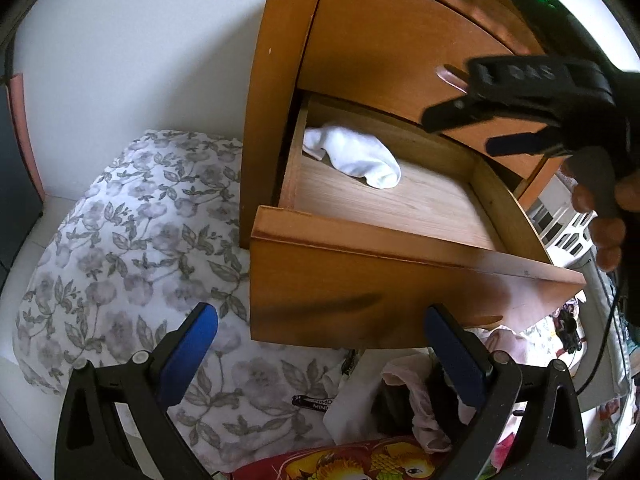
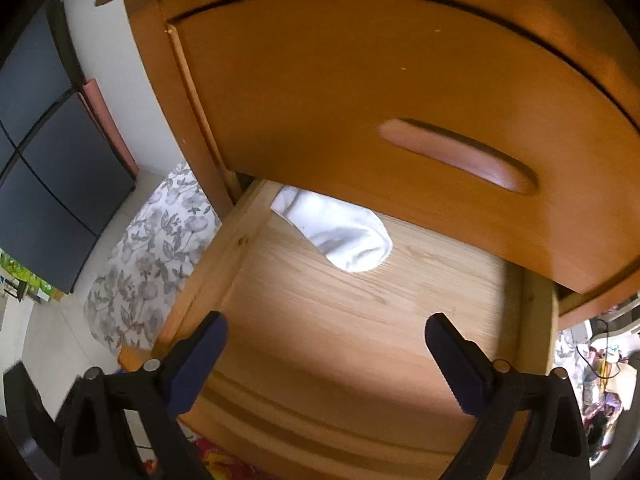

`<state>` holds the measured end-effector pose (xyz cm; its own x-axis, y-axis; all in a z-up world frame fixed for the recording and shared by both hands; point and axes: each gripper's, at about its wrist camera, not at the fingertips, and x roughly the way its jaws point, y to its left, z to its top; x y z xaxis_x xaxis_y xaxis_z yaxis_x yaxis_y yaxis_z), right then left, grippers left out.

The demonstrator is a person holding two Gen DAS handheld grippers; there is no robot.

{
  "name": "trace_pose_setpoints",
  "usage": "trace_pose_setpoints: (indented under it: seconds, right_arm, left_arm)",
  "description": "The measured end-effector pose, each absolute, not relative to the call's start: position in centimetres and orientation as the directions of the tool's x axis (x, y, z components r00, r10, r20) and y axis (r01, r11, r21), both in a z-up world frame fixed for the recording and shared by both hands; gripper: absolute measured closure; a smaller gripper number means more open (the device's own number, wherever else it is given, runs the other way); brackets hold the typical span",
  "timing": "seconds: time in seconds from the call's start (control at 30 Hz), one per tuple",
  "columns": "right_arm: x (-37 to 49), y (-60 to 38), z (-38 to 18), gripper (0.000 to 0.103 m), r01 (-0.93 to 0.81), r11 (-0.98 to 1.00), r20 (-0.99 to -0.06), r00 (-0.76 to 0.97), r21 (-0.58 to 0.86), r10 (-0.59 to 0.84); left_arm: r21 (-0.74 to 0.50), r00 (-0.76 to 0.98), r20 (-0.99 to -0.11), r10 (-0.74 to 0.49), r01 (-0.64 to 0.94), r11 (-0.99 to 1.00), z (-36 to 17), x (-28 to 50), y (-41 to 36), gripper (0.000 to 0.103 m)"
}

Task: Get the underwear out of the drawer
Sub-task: 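Move the open right gripper into the drawer over the white sock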

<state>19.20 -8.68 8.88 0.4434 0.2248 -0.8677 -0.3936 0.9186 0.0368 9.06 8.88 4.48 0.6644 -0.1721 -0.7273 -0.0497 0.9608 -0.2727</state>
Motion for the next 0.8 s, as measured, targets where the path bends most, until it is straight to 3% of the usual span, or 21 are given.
trace_pose_setpoints:
  seconds: [0.2,0.5,0.63,0.8]
  right_arm:
    - [21.0,-7.8,7.0,0.012,-0.345,0.937,-0.883,0.419,0.061,0.212]
    - [21.9,-6.1,5.6,0.018,-0.435,0.873,-0.881,0.473,-0.220,0.013]
    - [22.0,-5.1,4.5,0.028,-0.493,0.815,-0.878,0.476,-0.304,-0.040]
    - [21.9,-4.1,3.2,0.030,-0.551,0.747,-0.873,0.481,-0.373,-0.081]
  left_arm:
    - [-0.278,0.661,-0.730,-0.173,-0.056,0.959,4.1,9.1,9.4,0.000]
    - [-0.291,0.652,-0.737,-0.178,-0.068,0.954,3.4,9.2,10.1,0.000]
    - [-0.291,0.652,-0.737,-0.178,-0.068,0.954,3.3,9.2,10.1,0.000]
    - [-0.292,0.650,-0.739,-0.177,-0.073,0.954,3.1,9.2,10.2,0.000]
